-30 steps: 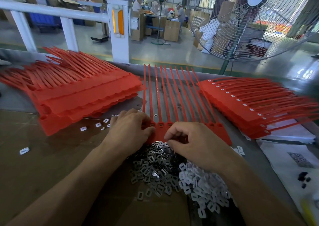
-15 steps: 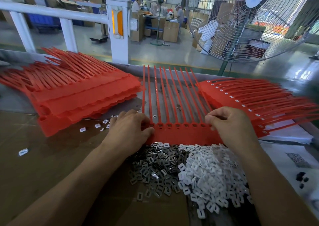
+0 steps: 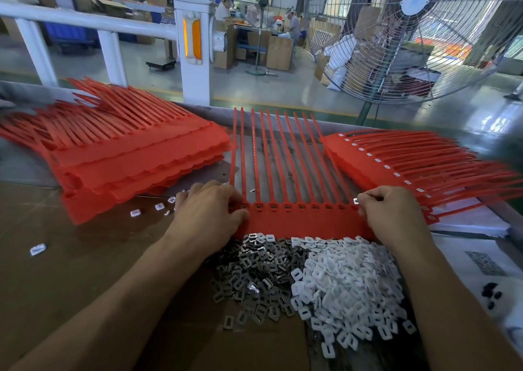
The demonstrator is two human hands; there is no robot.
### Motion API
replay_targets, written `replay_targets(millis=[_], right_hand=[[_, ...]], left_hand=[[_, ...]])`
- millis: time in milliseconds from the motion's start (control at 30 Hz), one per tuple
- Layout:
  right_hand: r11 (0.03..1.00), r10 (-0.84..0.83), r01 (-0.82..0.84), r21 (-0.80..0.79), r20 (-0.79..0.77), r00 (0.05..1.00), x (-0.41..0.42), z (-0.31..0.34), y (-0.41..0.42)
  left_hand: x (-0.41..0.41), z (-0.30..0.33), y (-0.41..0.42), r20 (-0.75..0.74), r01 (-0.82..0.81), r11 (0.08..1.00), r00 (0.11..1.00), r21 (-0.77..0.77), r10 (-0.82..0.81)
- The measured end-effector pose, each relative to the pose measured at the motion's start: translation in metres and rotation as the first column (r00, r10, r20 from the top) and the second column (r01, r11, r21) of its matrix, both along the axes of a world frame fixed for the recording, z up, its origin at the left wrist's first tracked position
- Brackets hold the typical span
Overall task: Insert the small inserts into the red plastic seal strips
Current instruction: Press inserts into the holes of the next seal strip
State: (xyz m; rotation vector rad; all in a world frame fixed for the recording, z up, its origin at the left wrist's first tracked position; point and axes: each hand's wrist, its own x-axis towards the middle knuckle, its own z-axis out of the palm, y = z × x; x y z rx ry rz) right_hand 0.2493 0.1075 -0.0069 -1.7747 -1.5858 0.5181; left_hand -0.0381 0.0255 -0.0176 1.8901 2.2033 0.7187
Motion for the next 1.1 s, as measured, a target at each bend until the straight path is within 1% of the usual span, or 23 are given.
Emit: replay_targets(millis=[200,533,700,900,1100], right_hand=[[1.000,-0.001,0.003,-0.026,0.070,0.998,0.0031,-0.0027,0.0028],[0.997,0.020,-0.012,-0.073,0.110,0.994,0.0046,-0.0076,0.0053],[0.999,0.026,-0.019,-0.051,0.124,0.992,0.0025,-0.0080,0.0034],[1.000,-0.014,0.017,-0.022,0.133,0.991,-0.0006,-0.0066,0.0018],[0.999,-0.019,0.026,-0.044,0.142,0.990,-0.0015,-0.0050,0.0006]], left_hand=[[0.0009,0.0011,0.0003,-0.011,-0.008,1.000,1.000,-0.008,0.008],[0.0015,0.0030,-0.0013,-0.015,-0.005,1.000,1.000,-0.020,0.005],[0.0018,0.0029,-0.0012,-0.019,-0.009,1.000,1.000,-0.026,0.008],[0.0025,0.0032,-0.0019,-0.008,-0.007,1.000,1.000,-0.022,0.007],[0.0029,0.0035,-0.0020,-0.014,-0.008,1.000,1.000,-0.017,0.007]])
